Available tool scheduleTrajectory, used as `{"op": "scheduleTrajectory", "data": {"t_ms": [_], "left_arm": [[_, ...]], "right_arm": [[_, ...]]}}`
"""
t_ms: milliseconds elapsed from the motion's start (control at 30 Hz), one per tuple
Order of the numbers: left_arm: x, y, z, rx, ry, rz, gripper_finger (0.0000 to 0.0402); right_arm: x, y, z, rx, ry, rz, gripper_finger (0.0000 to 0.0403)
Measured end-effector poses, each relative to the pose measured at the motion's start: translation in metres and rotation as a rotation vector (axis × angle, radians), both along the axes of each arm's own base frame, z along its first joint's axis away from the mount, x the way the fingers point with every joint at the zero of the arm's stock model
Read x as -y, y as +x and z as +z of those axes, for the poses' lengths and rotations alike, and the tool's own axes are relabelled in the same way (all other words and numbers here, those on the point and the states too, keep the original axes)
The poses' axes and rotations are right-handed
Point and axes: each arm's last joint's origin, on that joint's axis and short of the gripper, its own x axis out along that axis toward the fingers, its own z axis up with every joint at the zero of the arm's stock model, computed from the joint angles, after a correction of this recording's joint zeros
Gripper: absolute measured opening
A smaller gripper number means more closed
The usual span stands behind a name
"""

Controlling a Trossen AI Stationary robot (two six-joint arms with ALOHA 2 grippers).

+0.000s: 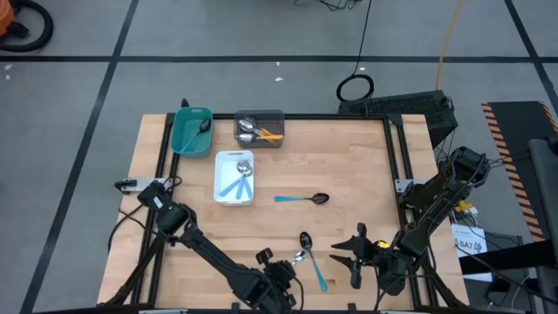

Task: Sort silverware by color (type)
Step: Put the light blue spoon into the white bin

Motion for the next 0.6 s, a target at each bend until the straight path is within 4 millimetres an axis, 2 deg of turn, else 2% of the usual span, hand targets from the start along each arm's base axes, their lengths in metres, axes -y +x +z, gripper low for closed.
{"op": "scheduleTrajectory", "data": {"t_ms": [133, 467, 600], "left_arm": [[0.004, 0.005, -0.016, -0.016, -0.029, -0.028, 0.0088], [-0.001, 0.007, -0.016, -0.005, 0.001, -0.006, 0.0089], [-0.006, 0.011, -0.029, -0.039, 0.011, 0.007, 0.0089]], "right_arm": [[0.000, 0.000, 0.000, 0.000, 0.003, -0.001, 0.0130], [0.000, 0.000, 0.000, -0.005, -0.004, 0.001, 0.0130], [0.000, 0.000, -0.001, -0.006, -0.003, 0.001, 0.0130]]}}
